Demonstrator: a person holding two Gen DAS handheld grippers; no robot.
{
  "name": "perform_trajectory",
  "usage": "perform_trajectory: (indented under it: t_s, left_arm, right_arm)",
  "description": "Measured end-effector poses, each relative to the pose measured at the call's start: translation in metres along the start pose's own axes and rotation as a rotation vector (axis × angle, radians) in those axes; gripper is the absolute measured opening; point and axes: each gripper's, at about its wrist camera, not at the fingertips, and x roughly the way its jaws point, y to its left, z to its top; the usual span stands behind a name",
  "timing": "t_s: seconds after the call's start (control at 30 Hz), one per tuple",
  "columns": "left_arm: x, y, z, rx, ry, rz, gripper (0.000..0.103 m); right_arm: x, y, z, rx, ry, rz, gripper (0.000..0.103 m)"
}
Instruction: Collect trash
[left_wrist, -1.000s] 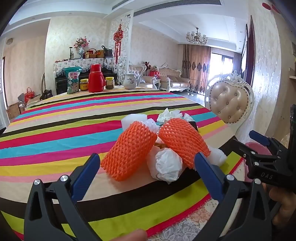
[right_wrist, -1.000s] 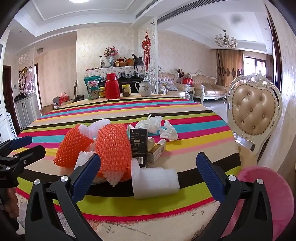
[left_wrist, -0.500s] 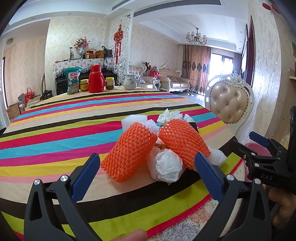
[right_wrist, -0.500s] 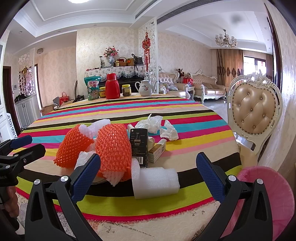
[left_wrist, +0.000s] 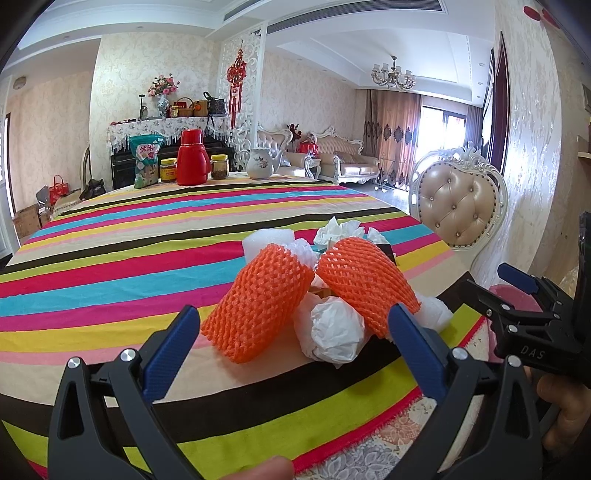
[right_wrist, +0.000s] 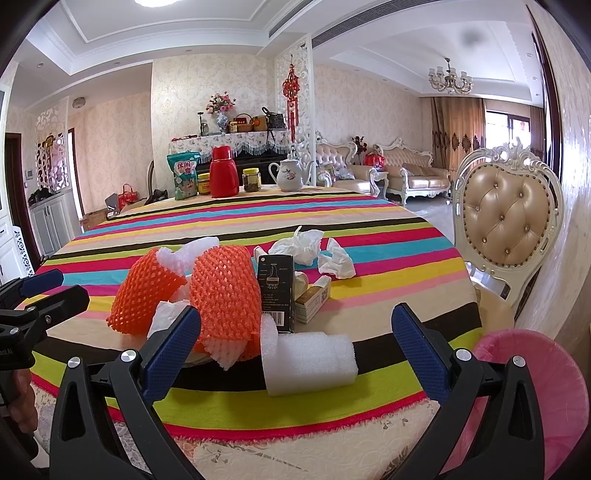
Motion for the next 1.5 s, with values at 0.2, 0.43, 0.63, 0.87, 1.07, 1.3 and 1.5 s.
perform_trajectory:
  t_s: [0.2, 0.43, 0.63, 0.87, 1.07, 1.3, 1.5]
  left_arm:
    - [0.0, -0.0003, 0.0001, -0.001, 0.0, 0.001, 0.099]
    - [-0.0003, 0.0002, -0.0001, 0.0, -0.001, -0.001, 0.099]
    - [-0.0001, -0.002, 0.0018, -0.001, -0.001, 0.0, 0.099]
    - [0.0002, -0.0017, 0.0018, 0.0, 0.001, -0.001, 0.099]
    - [0.0002, -0.0021, 0.0015, -0.001, -0.001, -0.001, 0.099]
    - [0.0001, -0.002, 0.0015, 0.0, -0.001, -0.001, 0.099]
    - [0.0002, -0.0018, 0.0014, -0.002, 0.0, -0.001, 0.099]
  right_arm:
    - [-0.0004, -0.0004, -0.0004, 0.001, 0.0, 0.001, 0.097]
    - [0.0001, -0.0009, -0.002, 0.002, 0.0, 0.003, 0.097]
    - [-0.0002, -0.0025, -0.0061, 0.005, 0.001, 0.005, 0.097]
    - [0.0, -0.0026, -0.006, 0.005, 0.002, 0.005, 0.097]
    - [0.0, -0.0027, -0.006, 0.006, 0.002, 0.005, 0.097]
    - [0.0012, -0.0034, -0.0074, 0.008, 0.005, 0.004, 0.097]
    - [0.0023, -0.005, -0.01, 0.011, 0.008, 0.004, 0.097]
